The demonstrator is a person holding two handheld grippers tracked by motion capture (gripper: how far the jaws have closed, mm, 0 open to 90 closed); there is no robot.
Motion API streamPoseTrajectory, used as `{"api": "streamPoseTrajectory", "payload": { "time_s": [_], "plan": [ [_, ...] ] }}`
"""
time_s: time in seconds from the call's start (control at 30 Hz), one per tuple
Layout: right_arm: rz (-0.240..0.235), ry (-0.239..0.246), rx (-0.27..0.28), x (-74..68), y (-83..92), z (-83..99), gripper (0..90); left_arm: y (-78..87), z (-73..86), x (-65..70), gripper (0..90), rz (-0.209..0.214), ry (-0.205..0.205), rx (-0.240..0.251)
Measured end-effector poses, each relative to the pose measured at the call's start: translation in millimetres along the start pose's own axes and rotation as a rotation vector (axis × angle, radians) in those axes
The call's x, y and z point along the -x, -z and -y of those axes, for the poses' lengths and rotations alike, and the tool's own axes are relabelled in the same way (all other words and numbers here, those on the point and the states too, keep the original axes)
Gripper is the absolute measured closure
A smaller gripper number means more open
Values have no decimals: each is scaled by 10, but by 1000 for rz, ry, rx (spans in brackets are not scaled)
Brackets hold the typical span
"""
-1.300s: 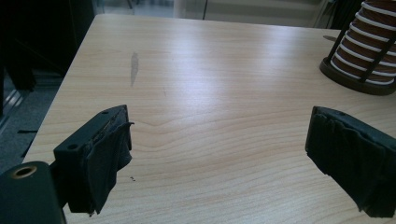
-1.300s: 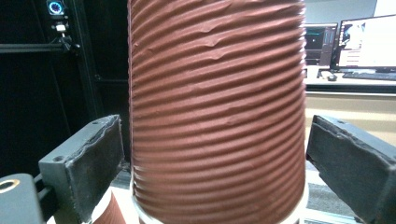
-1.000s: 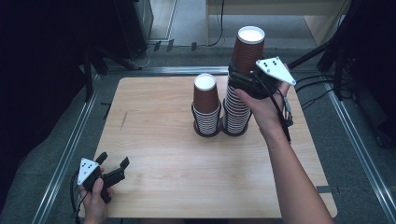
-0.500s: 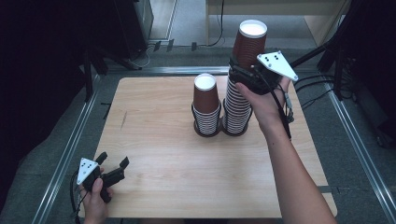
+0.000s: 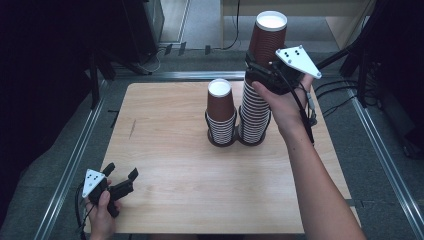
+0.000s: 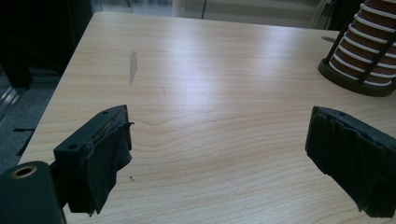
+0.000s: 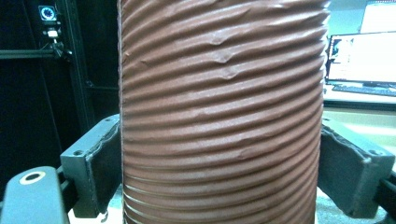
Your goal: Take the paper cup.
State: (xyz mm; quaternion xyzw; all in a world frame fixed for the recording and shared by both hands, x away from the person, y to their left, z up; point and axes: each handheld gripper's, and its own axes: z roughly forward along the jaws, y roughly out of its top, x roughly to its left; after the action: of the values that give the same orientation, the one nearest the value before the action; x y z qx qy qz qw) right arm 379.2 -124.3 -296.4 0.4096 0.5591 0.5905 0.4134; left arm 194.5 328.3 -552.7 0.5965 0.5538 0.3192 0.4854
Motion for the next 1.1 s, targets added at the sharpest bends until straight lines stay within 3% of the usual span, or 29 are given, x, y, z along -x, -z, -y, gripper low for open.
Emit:
{"api": "streamPoseTrajectory", "payload": {
  "time_s": [0.43, 0.7, 1.1],
  "plan": [
    [-1, 6, 46, -17, 58, -201, 118, -2, -1, 1, 70, 1, -2, -1],
    [-10, 30, 107, -56, 134, -328, 117, -3, 0, 3, 70, 2, -4, -1],
    [7, 29, 126, 33, 232, -413, 117, -6, 0, 9, 70, 2, -7, -3]
  ]
}}
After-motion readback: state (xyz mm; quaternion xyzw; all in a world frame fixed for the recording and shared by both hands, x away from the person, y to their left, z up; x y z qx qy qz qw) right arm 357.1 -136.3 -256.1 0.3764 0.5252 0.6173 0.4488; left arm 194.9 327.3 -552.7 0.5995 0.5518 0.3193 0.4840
